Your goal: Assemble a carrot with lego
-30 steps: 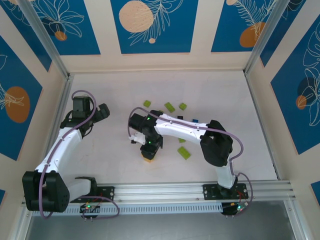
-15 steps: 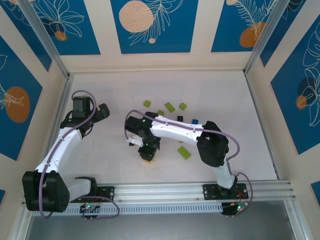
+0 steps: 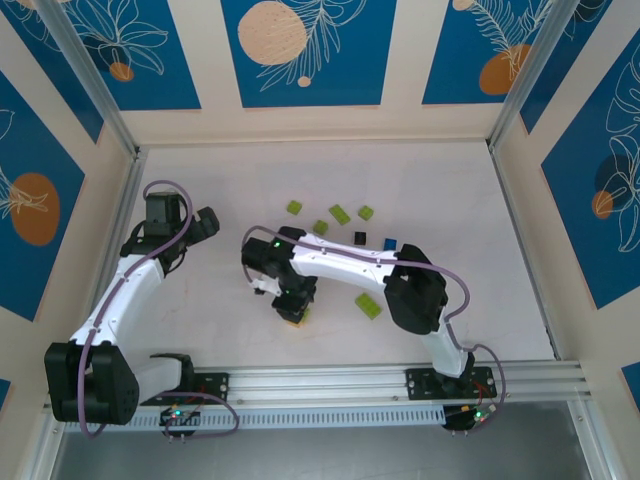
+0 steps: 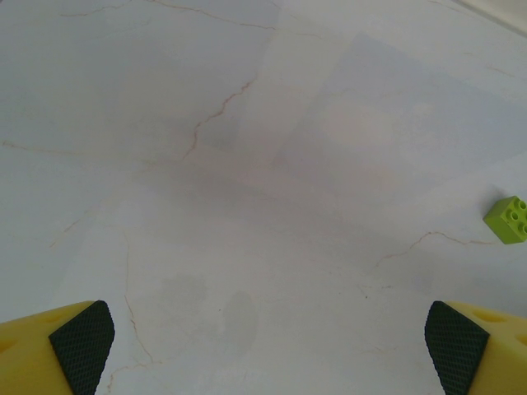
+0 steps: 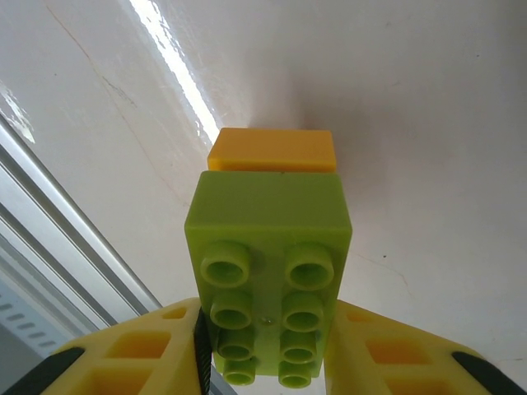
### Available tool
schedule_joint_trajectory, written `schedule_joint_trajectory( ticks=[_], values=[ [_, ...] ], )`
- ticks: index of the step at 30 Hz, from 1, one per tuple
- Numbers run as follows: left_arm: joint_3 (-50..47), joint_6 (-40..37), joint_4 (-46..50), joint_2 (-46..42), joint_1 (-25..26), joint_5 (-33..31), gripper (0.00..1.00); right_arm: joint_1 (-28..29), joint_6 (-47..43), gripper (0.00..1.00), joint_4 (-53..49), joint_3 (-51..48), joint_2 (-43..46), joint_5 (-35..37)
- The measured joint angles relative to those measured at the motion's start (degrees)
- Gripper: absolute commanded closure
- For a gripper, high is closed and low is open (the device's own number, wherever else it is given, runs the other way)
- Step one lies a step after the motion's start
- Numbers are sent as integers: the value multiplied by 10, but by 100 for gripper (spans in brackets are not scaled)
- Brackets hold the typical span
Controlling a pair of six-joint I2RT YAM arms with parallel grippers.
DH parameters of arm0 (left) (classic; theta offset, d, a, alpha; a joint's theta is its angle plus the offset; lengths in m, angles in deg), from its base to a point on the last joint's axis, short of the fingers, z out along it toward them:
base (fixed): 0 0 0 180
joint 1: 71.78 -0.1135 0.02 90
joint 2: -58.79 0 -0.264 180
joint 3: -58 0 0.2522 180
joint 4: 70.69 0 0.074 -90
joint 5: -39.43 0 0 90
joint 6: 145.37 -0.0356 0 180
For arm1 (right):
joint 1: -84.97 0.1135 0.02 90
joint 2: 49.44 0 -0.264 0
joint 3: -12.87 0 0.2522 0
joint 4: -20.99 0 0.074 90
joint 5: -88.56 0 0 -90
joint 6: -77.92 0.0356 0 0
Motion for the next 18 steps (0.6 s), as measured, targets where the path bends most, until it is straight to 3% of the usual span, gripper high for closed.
schedule_joint_trajectory(
  ticks=[18],
  values=[
    [0,0,0,0,0,0,0,11,13,64,-30,37,-30,23]
  ],
)
